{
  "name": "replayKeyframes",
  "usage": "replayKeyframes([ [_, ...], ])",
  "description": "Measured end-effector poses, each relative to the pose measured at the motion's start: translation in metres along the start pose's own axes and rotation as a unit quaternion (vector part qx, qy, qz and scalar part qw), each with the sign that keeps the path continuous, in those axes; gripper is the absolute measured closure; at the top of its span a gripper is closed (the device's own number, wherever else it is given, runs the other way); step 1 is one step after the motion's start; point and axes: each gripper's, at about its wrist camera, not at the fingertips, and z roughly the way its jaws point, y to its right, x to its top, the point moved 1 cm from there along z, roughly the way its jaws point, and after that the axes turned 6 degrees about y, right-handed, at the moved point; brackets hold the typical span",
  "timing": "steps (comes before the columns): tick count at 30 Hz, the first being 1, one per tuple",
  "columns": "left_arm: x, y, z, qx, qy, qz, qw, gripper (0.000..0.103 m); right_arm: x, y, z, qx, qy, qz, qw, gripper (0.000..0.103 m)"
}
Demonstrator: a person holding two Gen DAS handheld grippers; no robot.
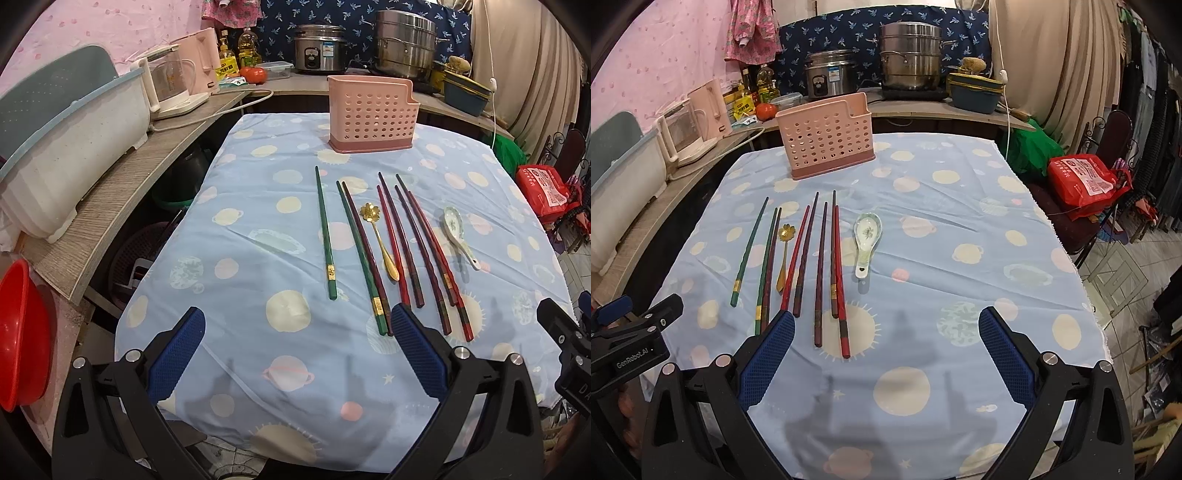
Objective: Organize utensils
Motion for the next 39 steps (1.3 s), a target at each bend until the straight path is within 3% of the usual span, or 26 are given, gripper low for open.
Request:
replayKeyframes([
  [39,0.0014,-0.0052,0.0022,0.011,-0.002,0.000,0.9999,0.007,0.0006,0.0000,0.0018,0.007,-0.003,0.000,1.000,0.007],
])
